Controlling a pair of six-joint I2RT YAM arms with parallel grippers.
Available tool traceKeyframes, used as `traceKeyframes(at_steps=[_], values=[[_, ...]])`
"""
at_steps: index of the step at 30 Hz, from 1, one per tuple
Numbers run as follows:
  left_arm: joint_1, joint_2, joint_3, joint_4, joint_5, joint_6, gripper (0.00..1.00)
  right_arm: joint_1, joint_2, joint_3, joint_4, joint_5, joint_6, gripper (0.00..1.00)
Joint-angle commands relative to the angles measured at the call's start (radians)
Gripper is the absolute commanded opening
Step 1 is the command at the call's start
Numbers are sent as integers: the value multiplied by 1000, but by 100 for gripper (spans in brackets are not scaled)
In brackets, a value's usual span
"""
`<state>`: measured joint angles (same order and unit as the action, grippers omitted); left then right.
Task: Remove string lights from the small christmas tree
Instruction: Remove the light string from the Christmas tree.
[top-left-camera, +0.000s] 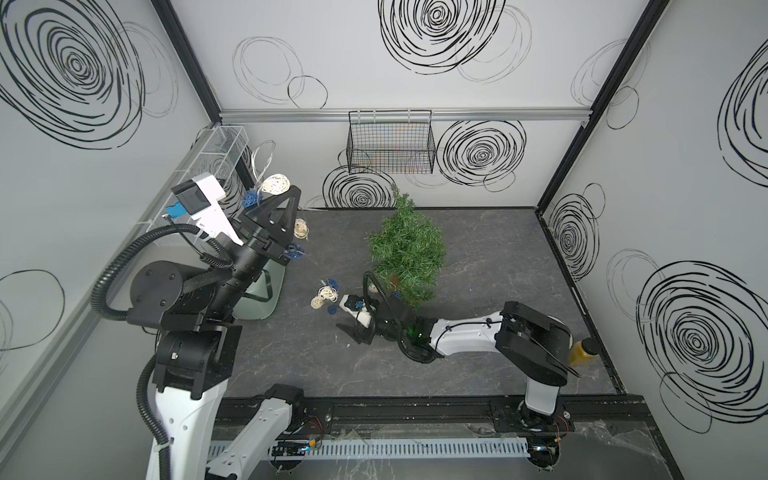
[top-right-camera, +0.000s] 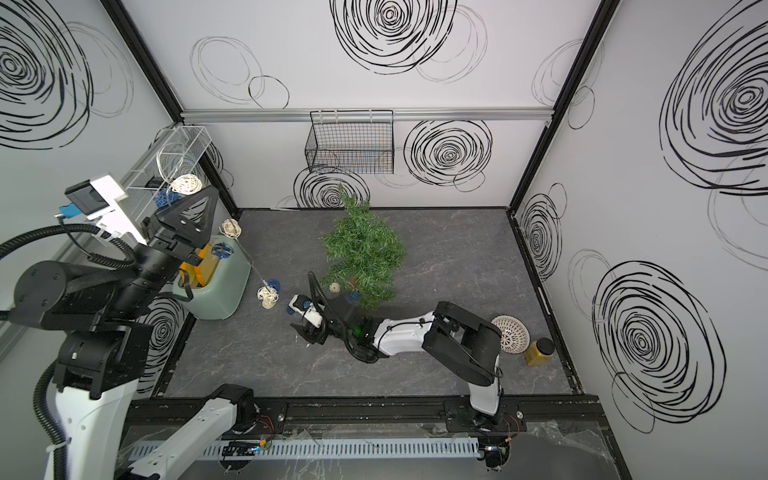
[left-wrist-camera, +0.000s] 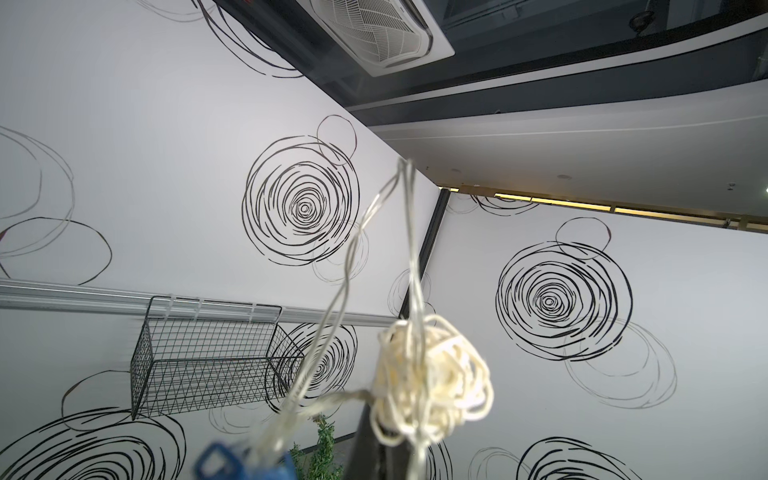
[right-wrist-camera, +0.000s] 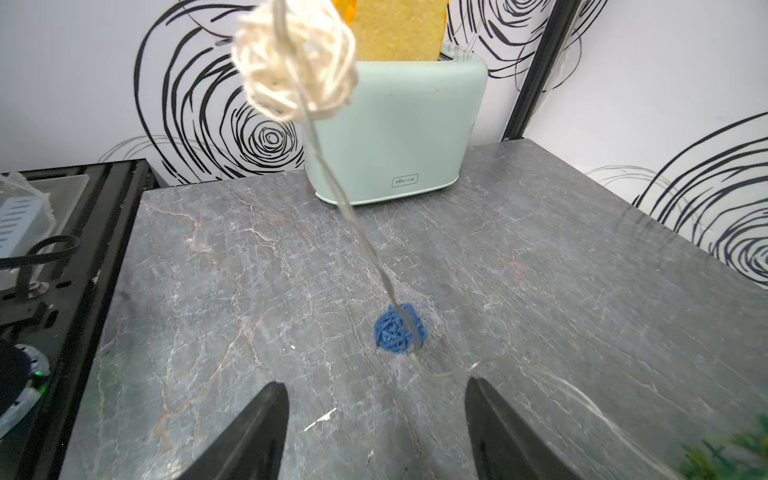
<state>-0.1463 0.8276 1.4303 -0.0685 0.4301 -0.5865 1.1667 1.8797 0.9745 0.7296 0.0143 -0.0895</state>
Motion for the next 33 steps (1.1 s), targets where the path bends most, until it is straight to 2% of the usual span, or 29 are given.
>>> traceKeyframes(at_steps=[1, 5, 7, 10, 13, 16, 17, 24, 33], values=[[-10, 1, 26, 20, 18, 7, 0, -12, 27, 17, 162, -4, 3, 72], [-16, -2, 25, 17, 17, 7, 0, -10, 72, 61, 170, -37, -13, 69], [-19, -4, 27, 8, 9, 16, 0, -10, 88, 74, 179, -40, -13, 63], [-25, -8, 30, -3, 2, 26, 0, -11, 97, 77, 195, -45, -10, 46], [-29, -12, 34, -19, -13, 44, 0, -7, 93, 64, 221, -37, -18, 20], [-32, -13, 35, -35, -26, 62, 0, -2, 58, 31, 232, -23, -28, 2], [-31, -15, 32, -37, -32, 65, 0, 0, 42, 21, 230, -21, -30, 0], [-33, -47, 27, -73, -83, 115, 0, -9, -157, -46, 201, -16, -20, 0], [-42, -48, 42, -79, -95, 129, 0, -70, -282, 79, 80, -44, -14, 0]])
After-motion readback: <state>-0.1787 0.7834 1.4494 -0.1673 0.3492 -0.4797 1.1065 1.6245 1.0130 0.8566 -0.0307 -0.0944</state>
